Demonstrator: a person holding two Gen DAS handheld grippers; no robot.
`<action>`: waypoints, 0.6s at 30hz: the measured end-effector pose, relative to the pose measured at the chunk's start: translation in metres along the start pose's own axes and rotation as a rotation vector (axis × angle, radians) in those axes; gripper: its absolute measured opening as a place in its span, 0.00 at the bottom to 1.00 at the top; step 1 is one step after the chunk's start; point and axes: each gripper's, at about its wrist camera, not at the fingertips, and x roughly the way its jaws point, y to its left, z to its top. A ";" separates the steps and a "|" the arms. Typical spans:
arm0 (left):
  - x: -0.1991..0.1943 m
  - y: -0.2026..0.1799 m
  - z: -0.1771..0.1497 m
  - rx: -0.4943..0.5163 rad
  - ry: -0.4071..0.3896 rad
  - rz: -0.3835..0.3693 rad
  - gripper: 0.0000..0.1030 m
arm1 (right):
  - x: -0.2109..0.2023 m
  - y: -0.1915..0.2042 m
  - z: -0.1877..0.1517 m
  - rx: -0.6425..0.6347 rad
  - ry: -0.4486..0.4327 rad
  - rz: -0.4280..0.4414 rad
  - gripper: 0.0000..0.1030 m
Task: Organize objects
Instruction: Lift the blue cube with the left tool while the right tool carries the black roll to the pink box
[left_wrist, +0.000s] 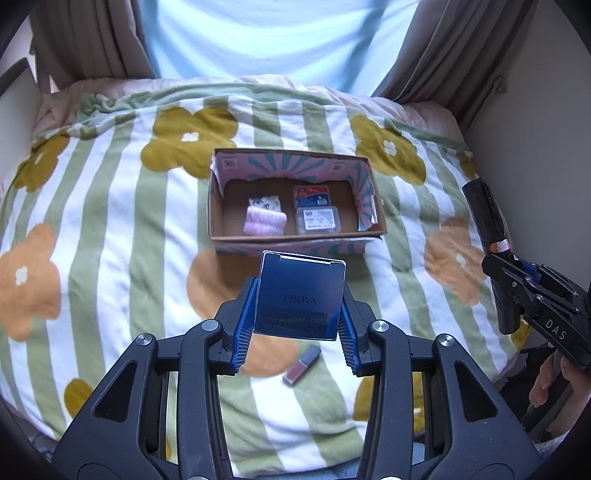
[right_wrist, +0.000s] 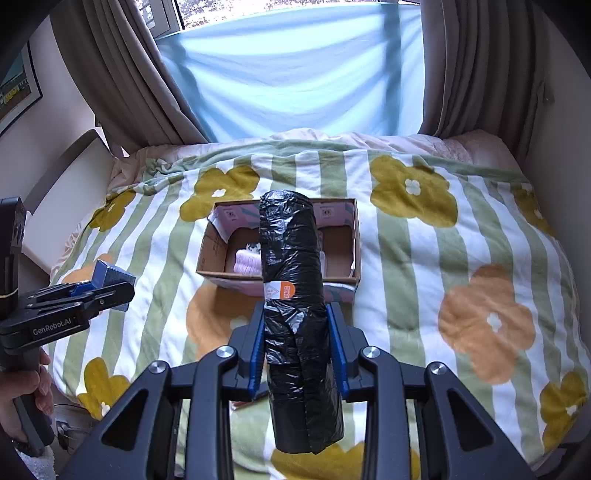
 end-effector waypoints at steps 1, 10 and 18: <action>0.003 0.002 0.007 -0.001 -0.003 0.002 0.36 | 0.003 -0.001 0.005 -0.003 -0.002 0.000 0.28; 0.047 0.025 0.069 -0.045 0.002 0.010 0.36 | 0.047 -0.011 0.053 -0.052 0.008 -0.004 0.28; 0.112 0.046 0.115 -0.065 0.050 0.028 0.36 | 0.110 -0.014 0.084 -0.118 0.060 0.016 0.28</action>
